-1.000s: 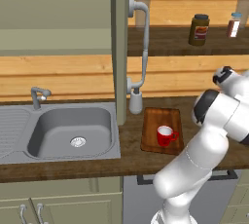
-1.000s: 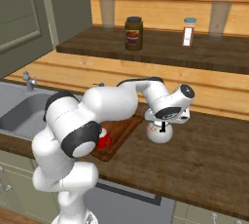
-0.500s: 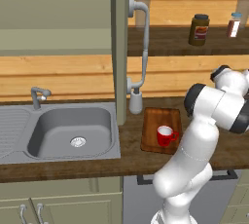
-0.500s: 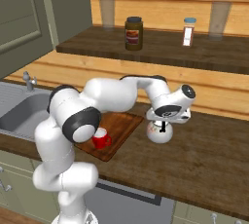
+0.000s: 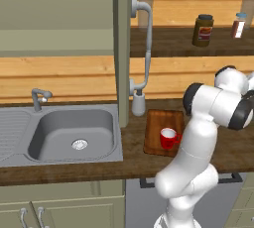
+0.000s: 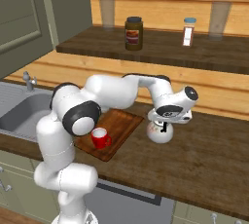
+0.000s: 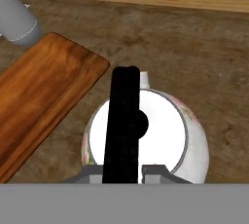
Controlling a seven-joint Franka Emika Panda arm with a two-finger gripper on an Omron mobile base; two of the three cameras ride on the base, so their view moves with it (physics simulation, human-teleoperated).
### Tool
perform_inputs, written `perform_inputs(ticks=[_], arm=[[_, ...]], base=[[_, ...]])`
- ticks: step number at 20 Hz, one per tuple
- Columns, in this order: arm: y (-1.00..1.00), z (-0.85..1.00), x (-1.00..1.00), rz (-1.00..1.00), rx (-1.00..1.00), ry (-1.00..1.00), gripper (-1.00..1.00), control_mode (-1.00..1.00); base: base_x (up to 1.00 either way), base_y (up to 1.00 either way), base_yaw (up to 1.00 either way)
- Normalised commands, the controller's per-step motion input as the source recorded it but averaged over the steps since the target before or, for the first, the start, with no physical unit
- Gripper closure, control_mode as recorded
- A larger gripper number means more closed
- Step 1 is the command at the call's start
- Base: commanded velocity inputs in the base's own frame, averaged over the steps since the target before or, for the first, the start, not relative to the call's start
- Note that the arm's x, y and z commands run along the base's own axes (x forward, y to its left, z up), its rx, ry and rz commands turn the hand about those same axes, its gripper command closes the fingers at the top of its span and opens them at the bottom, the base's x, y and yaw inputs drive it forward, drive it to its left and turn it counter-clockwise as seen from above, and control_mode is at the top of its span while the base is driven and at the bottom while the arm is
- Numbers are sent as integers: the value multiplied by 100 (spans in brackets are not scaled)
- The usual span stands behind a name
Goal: Pick the kettle from the counter and place it on the tray. Then pick the mug from the cabinet and place it on the tray. Then close the cabinet doors.
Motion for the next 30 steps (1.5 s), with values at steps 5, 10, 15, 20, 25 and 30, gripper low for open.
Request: perform_inputs(ticks=[5,10,15,20,25,30], arm=[[42,14,-17,1,-12,-11,100,-100],[74,28,-7,12,-15,-13,100,-100],[82,17,-1,17,-16,-12,100,-100],[85,7,-1,17,-14,-14,100,-100],[63,0,5,15,-3,-3,100,-100],[42,0,35,11,0,1,100,-100]], base=[[0,0,0],[0,0,0],[0,0,0],[0,0,0],[0,0,0],[0,0,0]])
